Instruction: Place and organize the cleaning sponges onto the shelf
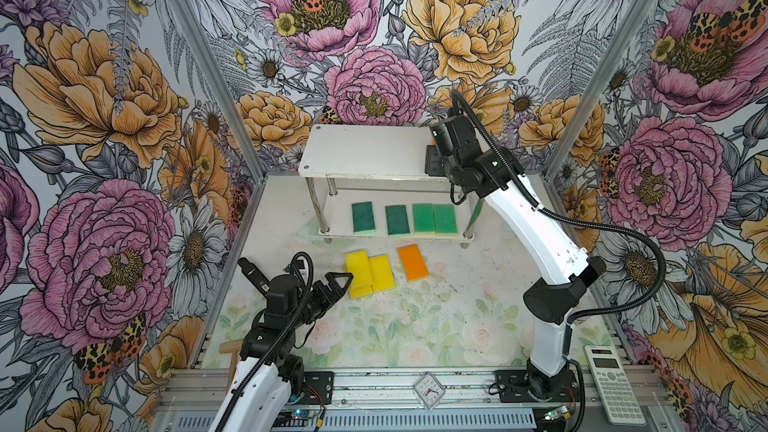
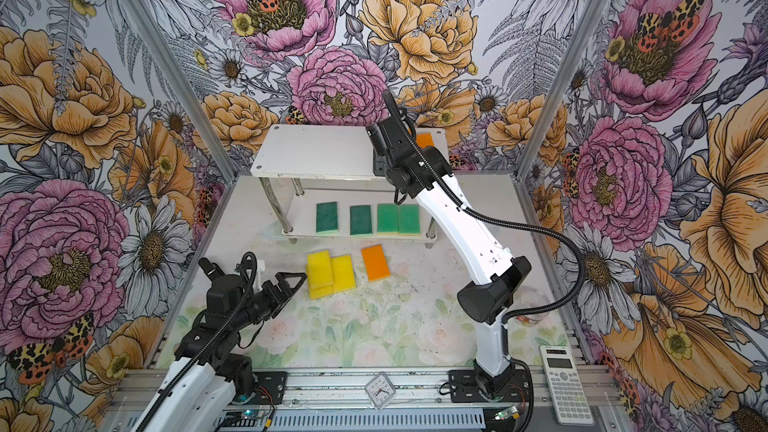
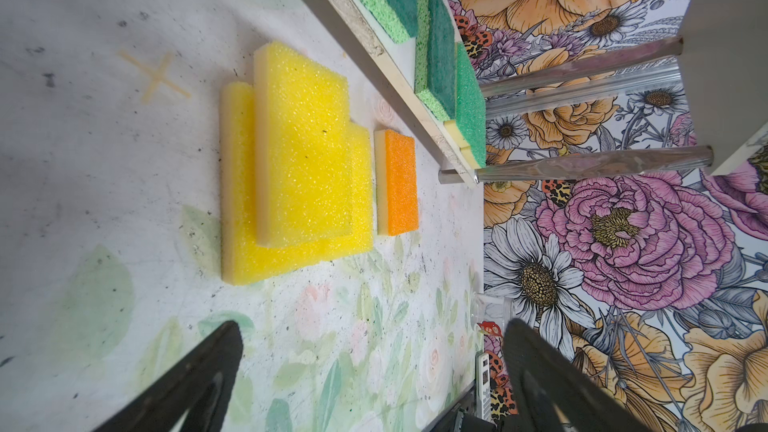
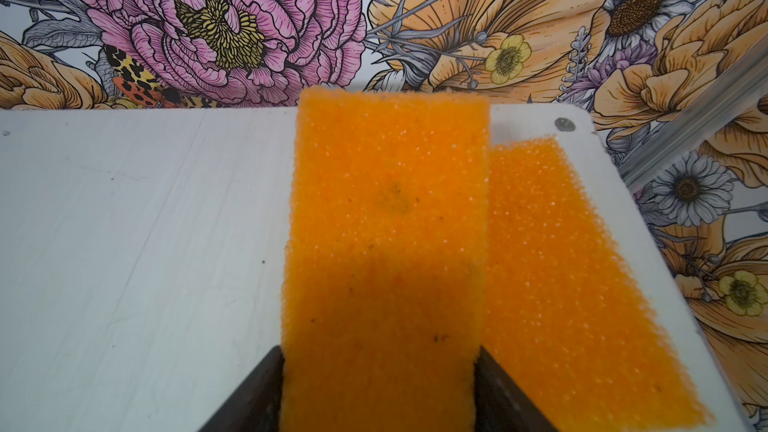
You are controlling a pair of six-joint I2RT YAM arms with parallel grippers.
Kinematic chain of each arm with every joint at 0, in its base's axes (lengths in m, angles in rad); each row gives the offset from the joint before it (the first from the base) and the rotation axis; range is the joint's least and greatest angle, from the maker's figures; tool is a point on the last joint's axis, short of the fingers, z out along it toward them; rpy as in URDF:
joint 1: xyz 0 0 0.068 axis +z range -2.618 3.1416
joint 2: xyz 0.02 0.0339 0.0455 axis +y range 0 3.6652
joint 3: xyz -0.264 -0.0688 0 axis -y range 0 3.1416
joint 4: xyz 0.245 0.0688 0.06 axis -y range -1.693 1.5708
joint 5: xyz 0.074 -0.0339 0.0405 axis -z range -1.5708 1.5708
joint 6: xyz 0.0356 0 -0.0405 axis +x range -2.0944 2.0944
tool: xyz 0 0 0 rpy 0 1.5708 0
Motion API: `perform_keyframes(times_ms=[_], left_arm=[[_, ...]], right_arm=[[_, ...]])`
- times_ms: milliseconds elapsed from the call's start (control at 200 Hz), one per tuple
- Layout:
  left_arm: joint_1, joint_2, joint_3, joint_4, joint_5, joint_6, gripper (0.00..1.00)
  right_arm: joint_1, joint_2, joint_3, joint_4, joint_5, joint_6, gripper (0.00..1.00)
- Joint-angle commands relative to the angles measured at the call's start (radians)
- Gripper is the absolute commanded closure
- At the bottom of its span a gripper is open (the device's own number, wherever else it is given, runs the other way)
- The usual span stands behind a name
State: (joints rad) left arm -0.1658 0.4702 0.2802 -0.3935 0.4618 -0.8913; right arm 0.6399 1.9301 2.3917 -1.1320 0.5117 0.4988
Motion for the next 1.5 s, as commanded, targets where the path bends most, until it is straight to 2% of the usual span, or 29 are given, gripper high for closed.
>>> perform_keyframes(times_ms=[0, 600, 1496], left_arm=[[0.011, -0.011, -0.015, -0.005, 0.014, -0.006, 0.01], [0.010, -0.010, -0.018, -0.004, 0.009, -0.008, 0.01], [0.011, -0.010, -0.026, -0.004, 0.006, -0.007, 0.01]], right_arm=[[0.001, -0.044, -0.007, 0.023, 0.011, -0.016, 0.31], [0.001, -0.029, -0.007, 0.038, -0.005, -0.054, 0.28], [0.007, 0.017, -0.012, 0.073, -0.031, -0.183, 0.33]])
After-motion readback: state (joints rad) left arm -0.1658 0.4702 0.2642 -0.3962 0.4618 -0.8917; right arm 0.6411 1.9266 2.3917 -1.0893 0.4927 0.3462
